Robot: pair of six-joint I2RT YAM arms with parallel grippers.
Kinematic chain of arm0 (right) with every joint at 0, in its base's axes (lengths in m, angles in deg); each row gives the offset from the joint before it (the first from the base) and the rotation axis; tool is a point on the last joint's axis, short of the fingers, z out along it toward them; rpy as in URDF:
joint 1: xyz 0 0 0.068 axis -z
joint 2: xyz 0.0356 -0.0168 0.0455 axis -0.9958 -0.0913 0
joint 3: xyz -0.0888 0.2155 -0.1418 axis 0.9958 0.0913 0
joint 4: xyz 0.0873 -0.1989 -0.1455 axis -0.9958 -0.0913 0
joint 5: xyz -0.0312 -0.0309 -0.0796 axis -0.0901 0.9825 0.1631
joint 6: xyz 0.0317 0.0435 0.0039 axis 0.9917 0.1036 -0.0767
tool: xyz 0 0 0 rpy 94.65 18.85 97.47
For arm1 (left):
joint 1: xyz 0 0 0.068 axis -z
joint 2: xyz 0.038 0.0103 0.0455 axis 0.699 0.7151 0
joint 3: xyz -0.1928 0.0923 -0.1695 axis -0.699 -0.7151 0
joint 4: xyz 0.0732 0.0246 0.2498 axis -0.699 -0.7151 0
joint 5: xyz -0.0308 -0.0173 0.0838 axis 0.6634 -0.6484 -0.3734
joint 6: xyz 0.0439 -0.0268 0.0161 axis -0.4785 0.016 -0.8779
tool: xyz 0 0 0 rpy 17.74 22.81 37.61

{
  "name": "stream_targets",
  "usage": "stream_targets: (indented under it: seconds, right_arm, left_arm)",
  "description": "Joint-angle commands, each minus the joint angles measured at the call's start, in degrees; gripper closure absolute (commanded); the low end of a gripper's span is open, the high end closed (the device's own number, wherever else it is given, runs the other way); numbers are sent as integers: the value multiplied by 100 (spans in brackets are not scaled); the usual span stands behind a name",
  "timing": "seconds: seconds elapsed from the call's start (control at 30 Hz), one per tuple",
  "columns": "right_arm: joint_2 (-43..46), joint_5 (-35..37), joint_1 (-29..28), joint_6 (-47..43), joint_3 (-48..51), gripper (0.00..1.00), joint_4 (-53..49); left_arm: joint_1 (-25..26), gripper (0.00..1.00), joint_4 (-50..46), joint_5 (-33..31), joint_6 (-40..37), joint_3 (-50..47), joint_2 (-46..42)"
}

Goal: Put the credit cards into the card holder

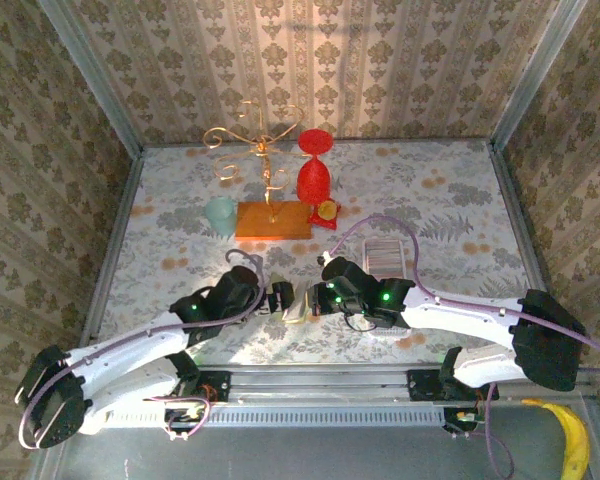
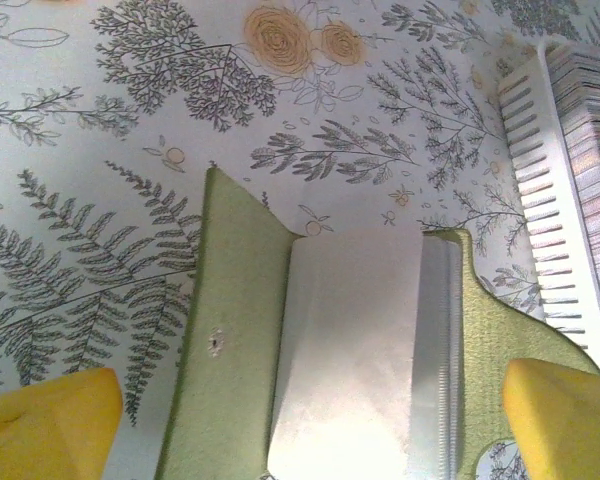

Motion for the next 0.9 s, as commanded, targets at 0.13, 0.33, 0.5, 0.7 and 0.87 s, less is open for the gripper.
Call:
stream_targets:
  seconds: [0.13,0.33,0.5,0.7,0.87]
  right_arm:
    - [46,107,23,-105,-70,100,-107]
    - [63,141,22,-124,-52,100,-167]
    - [79,251,73,-143,16,100,-299]
    - [51,334,288,-222,135,100,-539]
    - [-72,306,486,-325,181,100,-564]
  left_arm:
    - [-88,0,-96,270,-473,189,520]
    - [-94,2,112,445,-501,256,900]
    - [-146,21,84,328,-383,227,944]
    - [-265,50,230,295,-156,-61,799]
    - [-254,75,485,561,-42,-207,843]
